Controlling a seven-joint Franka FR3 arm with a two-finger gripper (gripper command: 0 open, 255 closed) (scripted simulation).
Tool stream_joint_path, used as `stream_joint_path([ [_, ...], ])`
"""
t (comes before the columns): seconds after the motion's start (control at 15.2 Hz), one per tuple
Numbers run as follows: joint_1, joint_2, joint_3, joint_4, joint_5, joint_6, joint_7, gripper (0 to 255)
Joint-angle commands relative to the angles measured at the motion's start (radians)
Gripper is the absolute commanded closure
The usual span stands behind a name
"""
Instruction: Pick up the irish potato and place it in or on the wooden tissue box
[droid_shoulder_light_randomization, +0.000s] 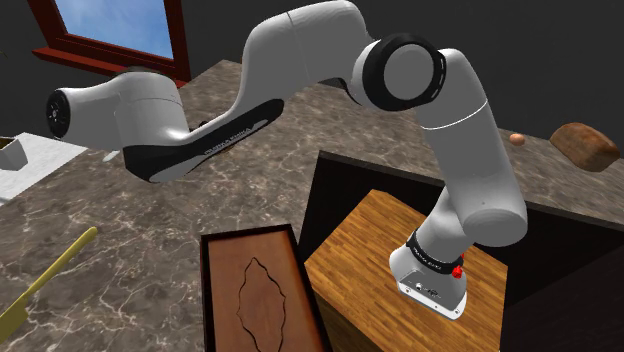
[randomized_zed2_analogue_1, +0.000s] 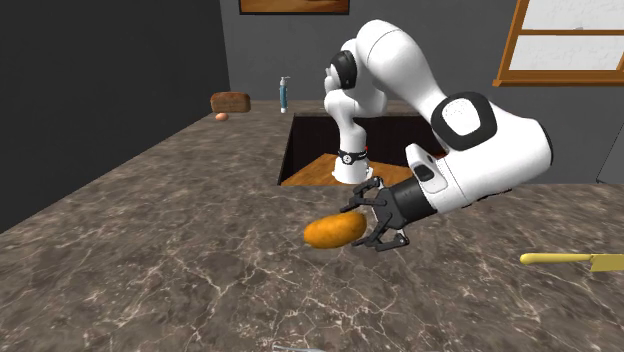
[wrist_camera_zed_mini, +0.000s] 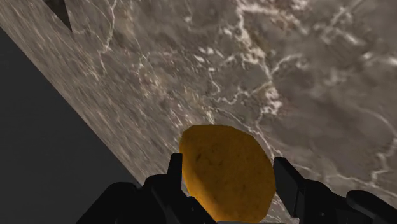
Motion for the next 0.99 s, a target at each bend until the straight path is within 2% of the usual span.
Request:
stream_joint_path([
  [0.0, 0.0, -0.014, 0.003, 0.005, 0.003, -0.012, -0.014, 255],
  [0.92, 0.007, -0.09, 0.018, 0.062, 0.018, -0.092, -0.109, 255],
])
